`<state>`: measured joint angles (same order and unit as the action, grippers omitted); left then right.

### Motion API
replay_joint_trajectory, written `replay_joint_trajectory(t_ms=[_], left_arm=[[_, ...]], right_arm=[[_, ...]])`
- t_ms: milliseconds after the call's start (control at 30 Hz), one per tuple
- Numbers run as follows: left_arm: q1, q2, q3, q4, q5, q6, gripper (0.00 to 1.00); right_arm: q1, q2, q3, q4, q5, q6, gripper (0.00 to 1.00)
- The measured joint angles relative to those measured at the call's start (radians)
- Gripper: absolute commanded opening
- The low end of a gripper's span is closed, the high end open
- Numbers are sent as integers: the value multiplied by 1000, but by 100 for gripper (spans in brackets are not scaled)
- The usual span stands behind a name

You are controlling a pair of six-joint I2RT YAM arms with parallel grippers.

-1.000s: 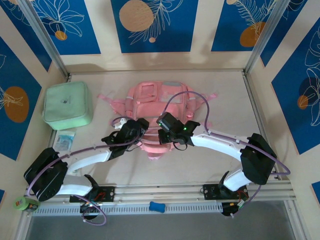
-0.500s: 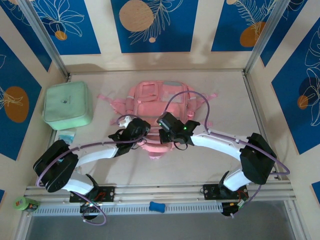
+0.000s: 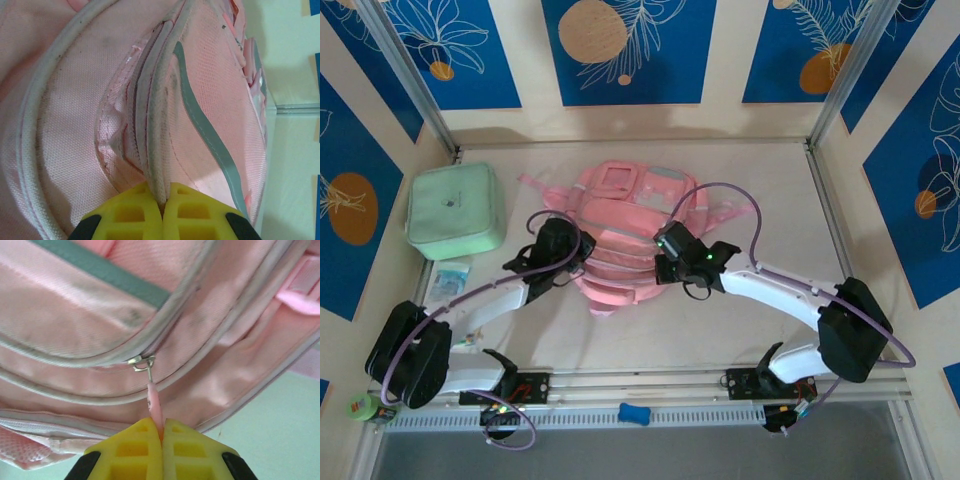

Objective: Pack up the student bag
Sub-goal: Zip the student bag at the center of the table, then reset both arms

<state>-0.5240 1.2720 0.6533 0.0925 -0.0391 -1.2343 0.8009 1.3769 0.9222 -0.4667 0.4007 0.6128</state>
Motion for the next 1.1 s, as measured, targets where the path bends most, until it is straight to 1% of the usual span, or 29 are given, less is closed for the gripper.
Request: replay_joint_trajectory(t_ms=[100, 167, 267, 333, 500, 633, 700, 767, 800, 833, 867, 900, 967, 1000, 1067, 1100], left_arm=[[52, -3, 0, -12, 80, 56, 0], [92, 0, 9, -28, 141, 98, 0], [141, 19, 34, -60, 198, 155, 0], [158, 30, 42, -68, 219, 186, 0], [188, 72, 77, -105, 274, 266, 0], [214, 95, 94, -109, 283, 303, 0], [226, 106, 95, -109, 283, 320, 0], [230, 111, 95, -109, 287, 327, 0], [230, 111, 95, -109, 291, 328, 6], [230, 111, 95, -109, 294, 328, 20], [231, 111, 95, -107, 298, 333, 29], [232, 111, 95, -109, 302, 341, 34], [233, 110, 95, -114, 308, 348, 46], [234, 104, 95, -121, 309, 359, 51], [234, 68, 95, -157, 303, 380, 63], [234, 39, 95, -181, 292, 399, 68]], right_arm=[[-16, -15, 0, 0, -18, -16, 0], [3, -23, 0, 8, -21, -30, 0], [21, -20, 2, 23, -28, -41, 0], [0, -5, 9, 27, -47, -45, 0], [-104, 31, 26, 40, -73, -82, 0], [-154, 62, 66, 29, -59, -109, 0], [-166, 67, 71, 24, -32, -120, 0], [-152, 64, 71, 10, -13, -133, 0], [-143, 61, 71, 4, -11, -136, 0], [-138, 55, 71, -5, -12, -140, 0], [-132, 45, 71, -13, -13, -143, 0], [-131, 34, 71, -20, -13, -145, 5], [-135, -13, 66, -30, -13, -148, 20], [-138, -37, 62, -33, -12, -145, 29], [-151, -102, 48, -42, -8, -141, 54], [-162, -134, 39, -44, -5, -140, 60]])
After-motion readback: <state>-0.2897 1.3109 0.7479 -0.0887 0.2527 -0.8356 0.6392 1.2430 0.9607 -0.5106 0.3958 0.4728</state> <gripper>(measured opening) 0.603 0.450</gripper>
